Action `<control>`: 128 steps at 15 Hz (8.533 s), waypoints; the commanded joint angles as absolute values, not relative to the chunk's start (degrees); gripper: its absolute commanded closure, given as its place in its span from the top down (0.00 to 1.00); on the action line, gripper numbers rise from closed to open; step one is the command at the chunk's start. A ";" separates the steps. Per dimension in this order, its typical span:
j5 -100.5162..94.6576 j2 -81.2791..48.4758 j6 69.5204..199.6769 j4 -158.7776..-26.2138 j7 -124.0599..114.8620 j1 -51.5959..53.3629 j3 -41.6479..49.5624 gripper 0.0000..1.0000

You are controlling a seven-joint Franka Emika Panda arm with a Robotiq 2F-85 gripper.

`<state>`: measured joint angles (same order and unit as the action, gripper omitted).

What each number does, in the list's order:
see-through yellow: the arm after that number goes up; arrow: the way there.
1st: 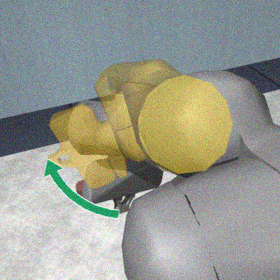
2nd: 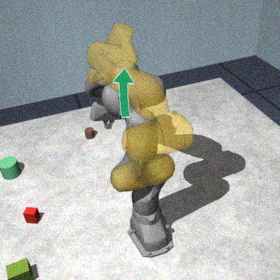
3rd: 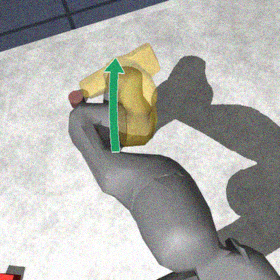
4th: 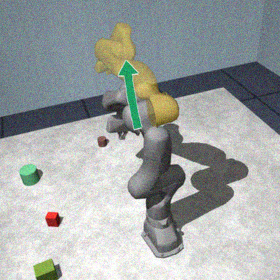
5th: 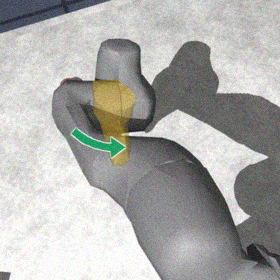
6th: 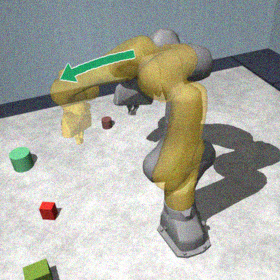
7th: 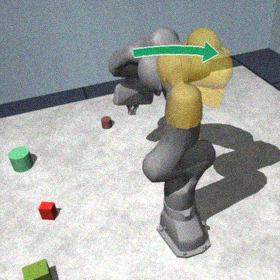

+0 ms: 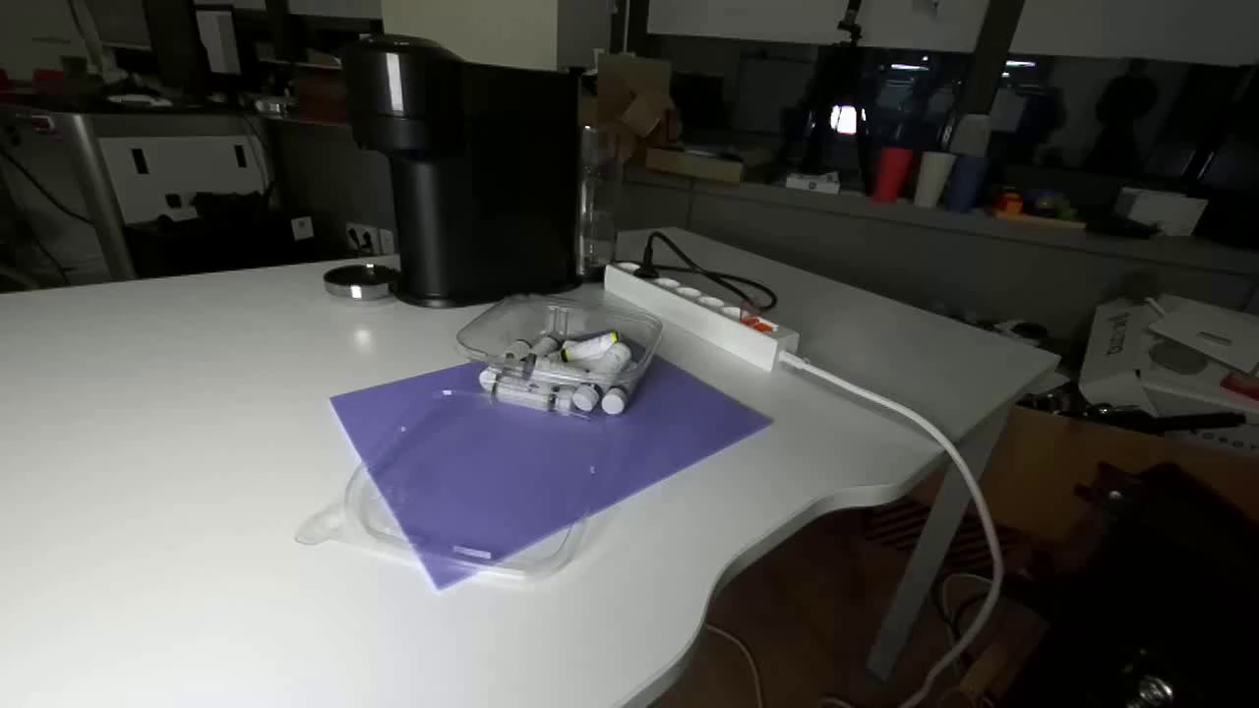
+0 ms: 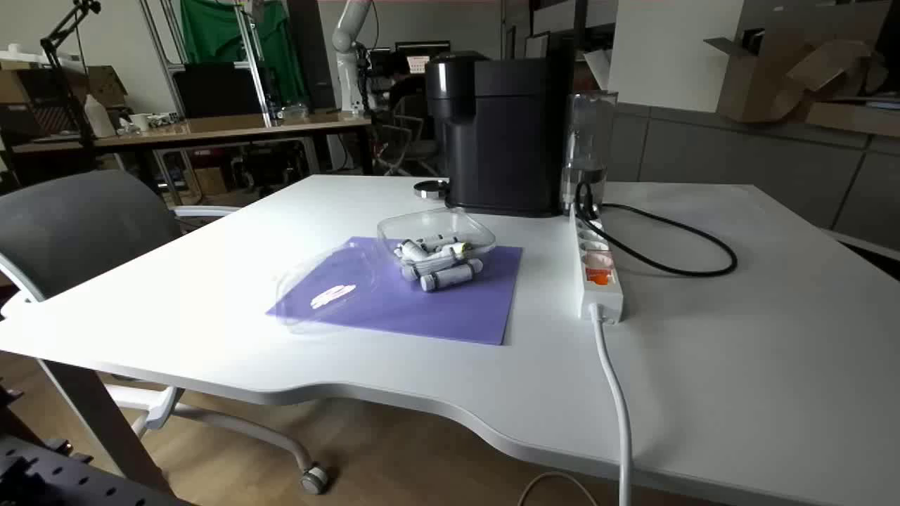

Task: Close the lid on the clear container

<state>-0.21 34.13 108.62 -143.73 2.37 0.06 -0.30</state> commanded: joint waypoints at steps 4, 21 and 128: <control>-0.32 34.07 108.49 -143.62 2.25 0.29 -0.11 1.00; -8.39 32.62 121.00 -146.03 -0.49 -1.61 -2.69 1.00; 9.84 -22.70 197.82 -157.84 -38.44 -12.76 -19.98 1.00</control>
<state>12.78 -22.39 198.07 -158.46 -36.85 -9.41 -18.04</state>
